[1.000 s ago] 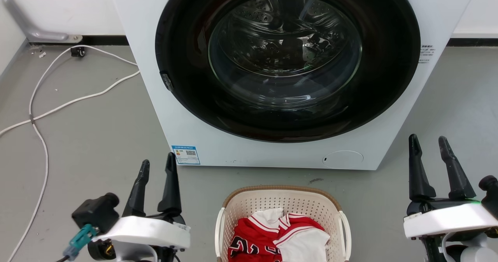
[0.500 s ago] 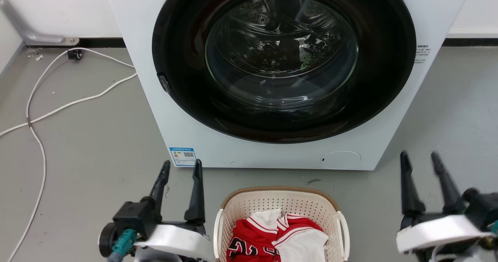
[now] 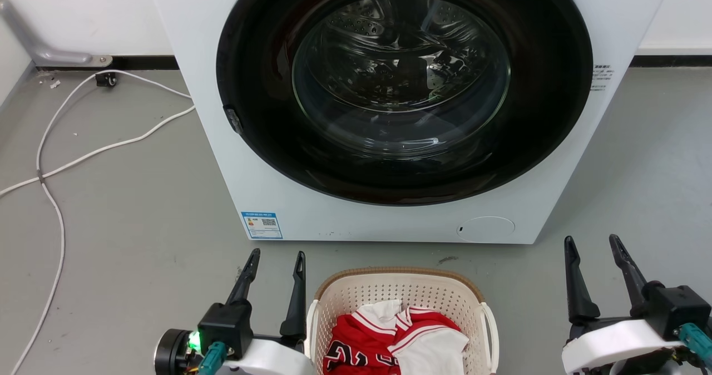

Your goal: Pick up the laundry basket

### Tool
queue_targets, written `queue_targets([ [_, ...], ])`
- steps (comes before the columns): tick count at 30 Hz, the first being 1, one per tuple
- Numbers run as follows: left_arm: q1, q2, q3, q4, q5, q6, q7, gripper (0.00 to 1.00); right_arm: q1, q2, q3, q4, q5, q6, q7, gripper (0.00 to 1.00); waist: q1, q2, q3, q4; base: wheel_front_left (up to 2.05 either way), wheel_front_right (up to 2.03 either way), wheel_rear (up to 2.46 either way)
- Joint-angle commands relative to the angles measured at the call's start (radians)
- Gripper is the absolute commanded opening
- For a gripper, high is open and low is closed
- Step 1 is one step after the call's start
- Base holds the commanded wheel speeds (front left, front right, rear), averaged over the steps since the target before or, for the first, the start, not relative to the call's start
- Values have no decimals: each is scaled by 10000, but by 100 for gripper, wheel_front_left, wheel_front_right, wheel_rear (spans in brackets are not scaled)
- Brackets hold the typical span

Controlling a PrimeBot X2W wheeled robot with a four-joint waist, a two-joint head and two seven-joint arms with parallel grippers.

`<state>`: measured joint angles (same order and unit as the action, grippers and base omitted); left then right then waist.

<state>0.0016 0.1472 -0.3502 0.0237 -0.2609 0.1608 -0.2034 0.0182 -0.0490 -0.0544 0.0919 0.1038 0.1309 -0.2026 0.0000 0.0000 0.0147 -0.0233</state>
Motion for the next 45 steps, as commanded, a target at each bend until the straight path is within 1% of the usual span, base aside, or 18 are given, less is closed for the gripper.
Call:
queue_targets([
  [1, 53, 31, -59, 54, 213, -22, -86, 100, -112, -21, 33, -40, -282, -3, -97, 100, 0, 0, 4, -1, 0, 0, 0],
  [8, 103, -63, -75, 283, 725, -37, -235, 100, -97, -22, 63, 37, -861, -3, -240, 100, 0, 0, 20, -32, 0, 0, 0],
  [10, 144, -126, 3, 310, 794, -68, -269, 100, -80, -22, 41, 95, -896, -3, -279, 100, 0, 0, 23, -40, 0, 0, 0],
  [12, 206, -210, 128, 322, 804, -118, -315, 100, -53, -22, -9, 200, -693, -3, -310, 100, 0, 0, 26, -48, 0, 0, 0],
  [14, 298, -318, 288, 368, 790, -253, -341, 100, -29, -21, -29, 368, -434, -3, -362, 100, 0, 0, 26, -59, 0, 0, 0],
  [18, 407, -518, 577, 462, 957, -553, -428, 100, -31, -21, 32, 520, -509, -3, -432, 100, 0, 0, 43, -89, 0, 0, 0],
  [21, 475, -566, 548, 683, 1389, -759, -478, 100, -17, -21, 84, 593, -575, -3, -476, 100, 0, 0, 41, -106, 0, 0, 0],
  [27, 522, -746, 652, 925, 1901, -837, -575, 100, 14, -21, 141, 643, -928, -3, -585, 100, 0, 0, 30, -110, 0, 0, 0],
  [30, 559, -814, 838, 974, 1926, -841, -641, 100, 21, -21, 133, 606, -1123, -3, -644, 100, 0, 0, 30, -112, 0, 0, 0],
  [34, 567, -883, 984, 1021, 1934, -961, -635, 100, 12, -21, 91, 563, -1124, -3, -633, 100, 0, 0, 34, -117, 0, 0, 0],
  [45, 561, -960, 1159, 1113, 2008, -1081, -624, 100, -71, -21, 66, 622, -1039, -3, -632, 100, 0, 0, 88, -140, 0, 0, 0],
])
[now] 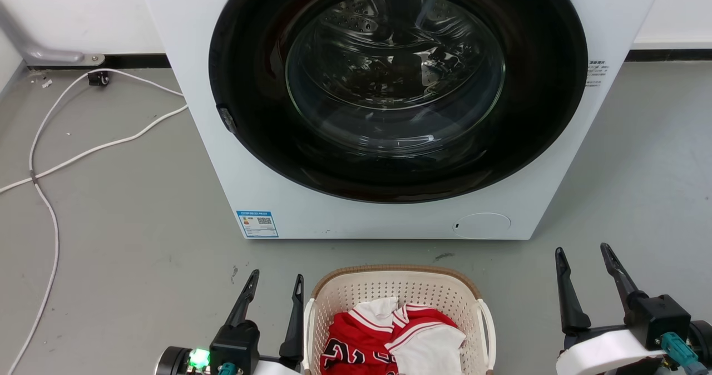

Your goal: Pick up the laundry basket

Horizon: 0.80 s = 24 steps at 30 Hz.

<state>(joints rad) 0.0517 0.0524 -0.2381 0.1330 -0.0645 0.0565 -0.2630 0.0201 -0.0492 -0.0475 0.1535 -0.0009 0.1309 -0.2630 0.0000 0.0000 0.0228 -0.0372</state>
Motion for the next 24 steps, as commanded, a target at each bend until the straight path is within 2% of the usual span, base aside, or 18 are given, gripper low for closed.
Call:
queue_targets([
  [1, 56, -16, 45, 26, 52, -42, -28, 100, -98, -19, 2, 9, 15, -3, -28, 100, 0, 0, 15, -2, 0, 0, 0],
  [10, -402, -20, 132, 208, -8, -172, -28, 100, -554, -18, 129, 247, -255, -5, -26, 100, 0, 0, 841, -88, 0, 0, 0],
  [15, -1405, -20, 343, 527, 246, -208, -28, 100, -1554, -18, 153, 487, -298, -5, -26, 100, 0, 0, 2433, -228, 0, 0, 0],
  [16, -1405, -20, 343, 527, 246, -208, -28, 100, -1554, -18, 153, 487, -298, -5, -26, 100, 0, 0, 2433, -228, 0, 0, 0],
  [18, -1943, -13, 413, 691, 206, -343, -28, 100, -2089, -16, 127, 611, -482, -5, -26, 100, 0, 0, 3213, -254, 0, 0, 0],
  [24, -3480, 10, 559, 1609, 293, -712, -26, 100, -3519, -15, 17, 1886, -553, -5, -26, 100, 0, 0, 4974, -253, 0, 0, 0],
])
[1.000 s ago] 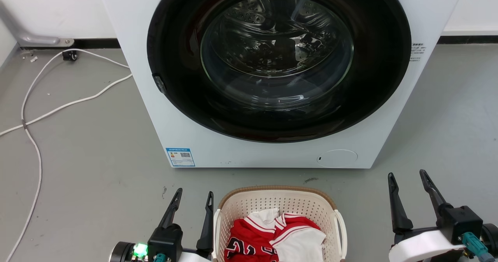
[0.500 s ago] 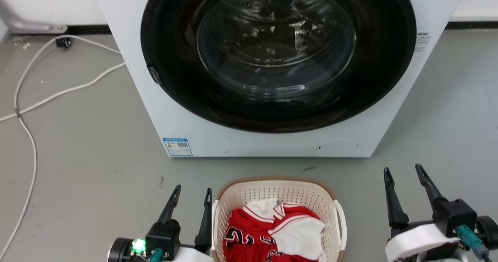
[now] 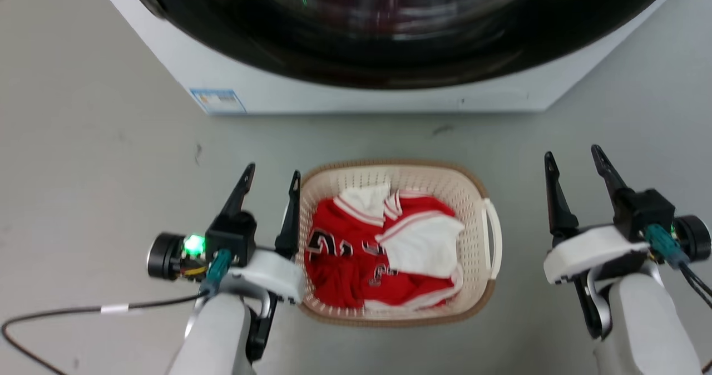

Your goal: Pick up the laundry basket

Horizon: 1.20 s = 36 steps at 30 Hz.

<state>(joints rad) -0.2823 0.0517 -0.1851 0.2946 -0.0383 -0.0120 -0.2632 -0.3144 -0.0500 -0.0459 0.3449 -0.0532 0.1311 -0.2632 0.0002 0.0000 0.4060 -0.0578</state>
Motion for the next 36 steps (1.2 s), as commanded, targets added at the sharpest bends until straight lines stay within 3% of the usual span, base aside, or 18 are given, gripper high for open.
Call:
queue_targets([
  [1, -374, 31, 16, 200, 82, -69, -24, 100, -389, -6, 19, 249, -82, -7, -23, 100, -2, 0, 1392, -27, 0, 0, 0],
  [18, -3426, 333, 359, 5083, -540, -937, -24, 100, -3455, -16, 558, 5385, -413, -8, 273, 100, -2, 0, 3429, 141, 0, 0, 0],
  [29, -5052, 513, -545, 7654, -828, -1170, -24, 100, -4738, -7, 71, 7554, -220, -8, 1039, 100, -2, 0, 3990, 195, 0, 0, 0],
  [36, -5948, 464, -1503, 8686, -1555, -1180, 372, 100, -5383, -9, 398, 8470, -93, -8, 1480, 100, -2, 0, 4364, 190, 0, 0, 0],
])
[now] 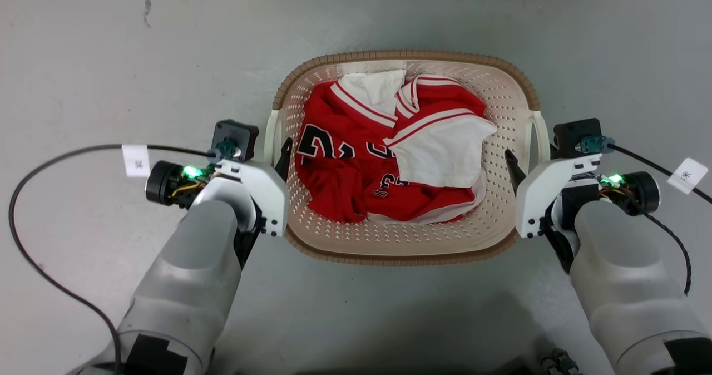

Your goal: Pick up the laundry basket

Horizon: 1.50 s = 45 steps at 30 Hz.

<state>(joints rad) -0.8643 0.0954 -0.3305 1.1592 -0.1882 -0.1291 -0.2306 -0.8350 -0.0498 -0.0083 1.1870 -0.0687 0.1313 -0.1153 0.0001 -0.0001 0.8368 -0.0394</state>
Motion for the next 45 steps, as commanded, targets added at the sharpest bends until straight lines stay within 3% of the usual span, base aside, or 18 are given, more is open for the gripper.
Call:
queue_targets([
  [1, -212, 15, -210, 124, -192, -9, 165, 100, -264, -11, 62, 126, 124, -10, 37, 100, -1, 1, 105, 16, 0, 0, 0],
  [9, -717, 294, -1882, 125, -1785, -11, 1503, 100, -836, -9, 199, 597, 45, -10, 264, 100, -1, 1, 402, 38, 0, 0, 0],
  [14, -770, 470, -2412, 42, -2390, -10, 1659, 100, -986, -9, 133, 713, 218, -10, 340, 100, -1, 1, 502, 73, 0, 0, 0],
  [15, -755, 449, -2488, 27, -2576, -10, 1756, 81, -982, -9, 165, 747, 237, -10, 398, 49, -1, 1, 514, 81, 0, 0, 0],
  [16, -774, 480, -2601, -23, -2670, -10, 1732, 0, -985, -9, 205, 773, 248, -10, 401, 0, -1, 1, 526, 91, 0, 0, 0],
  [24, -726, 694, -3212, 9, -3433, 0, 1689, 0, -977, -59, 275, 893, 173, -10, 421, 0, -1, 1, 472, 145, 0, 0, 0],
  [33, -260, 706, -4144, -500, -4325, -22, 1752, 0, -652, -440, 383, 969, -244, -13, 944, 0, -1, 1, -311, 208, 0, 0, 0],
  [38, 239, 843, -4807, -973, -5229, -42, 2110, 0, -419, -501, 613, 1006, -383, -13, 1777, 0, -1, 1, -1335, 223, 0, 0, 0],
  [45, 964, 1470, -6003, -2183, -6964, -71, 3625, 0, -61, -441, 1163, 1025, 85, -13, 3085, 0, -1, 1, -3212, 181, 0, 0, 0],
])
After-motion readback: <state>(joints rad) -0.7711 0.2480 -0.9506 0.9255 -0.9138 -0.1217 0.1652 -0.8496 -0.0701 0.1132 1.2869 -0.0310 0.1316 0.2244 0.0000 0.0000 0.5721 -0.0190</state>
